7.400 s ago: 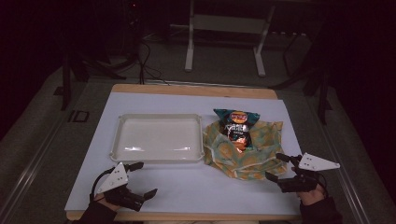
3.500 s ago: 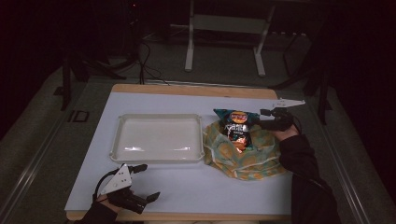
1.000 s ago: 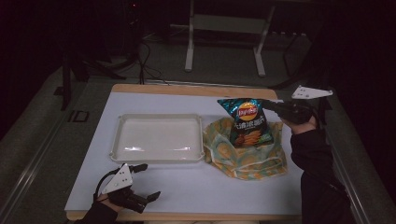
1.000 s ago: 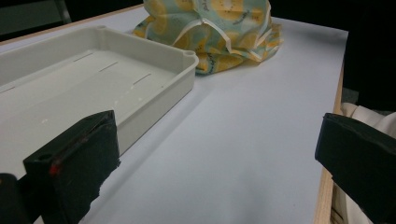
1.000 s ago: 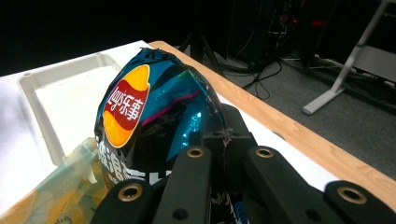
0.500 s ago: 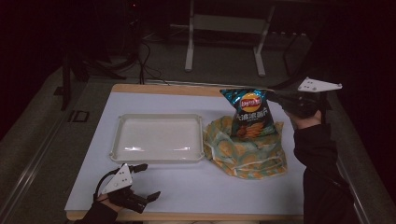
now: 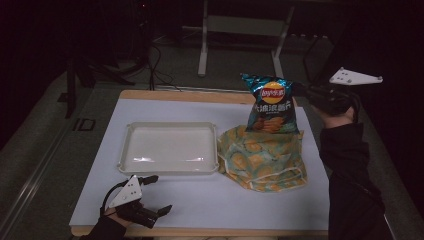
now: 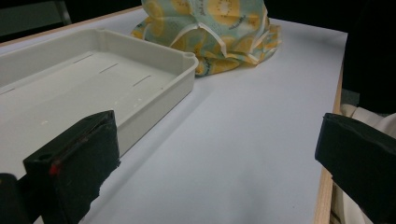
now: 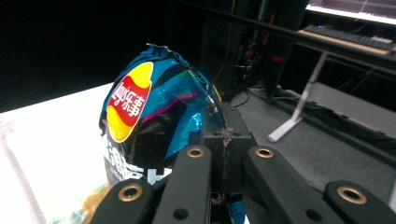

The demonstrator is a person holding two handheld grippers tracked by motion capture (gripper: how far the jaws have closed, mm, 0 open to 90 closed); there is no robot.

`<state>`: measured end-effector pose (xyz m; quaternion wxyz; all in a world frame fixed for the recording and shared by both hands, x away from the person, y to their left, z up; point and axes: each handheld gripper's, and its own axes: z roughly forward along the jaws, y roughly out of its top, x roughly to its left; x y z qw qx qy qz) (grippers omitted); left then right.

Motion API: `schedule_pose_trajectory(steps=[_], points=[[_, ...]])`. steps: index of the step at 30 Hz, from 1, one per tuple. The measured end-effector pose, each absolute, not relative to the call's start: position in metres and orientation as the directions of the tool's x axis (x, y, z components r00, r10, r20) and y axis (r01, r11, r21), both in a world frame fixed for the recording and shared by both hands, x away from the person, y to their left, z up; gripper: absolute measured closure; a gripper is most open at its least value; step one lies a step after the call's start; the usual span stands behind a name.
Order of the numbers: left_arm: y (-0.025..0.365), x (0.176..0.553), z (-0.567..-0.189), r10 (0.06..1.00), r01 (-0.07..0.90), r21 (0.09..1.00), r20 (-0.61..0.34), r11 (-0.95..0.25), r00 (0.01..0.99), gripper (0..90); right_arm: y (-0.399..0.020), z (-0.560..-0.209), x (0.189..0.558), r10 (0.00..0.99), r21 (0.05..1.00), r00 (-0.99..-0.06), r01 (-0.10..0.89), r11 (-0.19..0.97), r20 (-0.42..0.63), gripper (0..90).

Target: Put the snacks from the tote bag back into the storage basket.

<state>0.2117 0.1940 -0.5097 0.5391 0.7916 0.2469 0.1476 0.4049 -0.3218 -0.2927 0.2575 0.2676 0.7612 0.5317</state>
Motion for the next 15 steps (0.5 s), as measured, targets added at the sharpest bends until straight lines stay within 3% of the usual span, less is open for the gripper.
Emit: schedule_pose_trajectory(steps=[15], points=[[0.194,0.211,-0.509,0.550,0.228,0.928,-0.031,-0.293,0.835,0.3,-0.299,-0.262,0.395,0.685,0.953,-0.718,0.108,0.282,-0.121,90.0]])
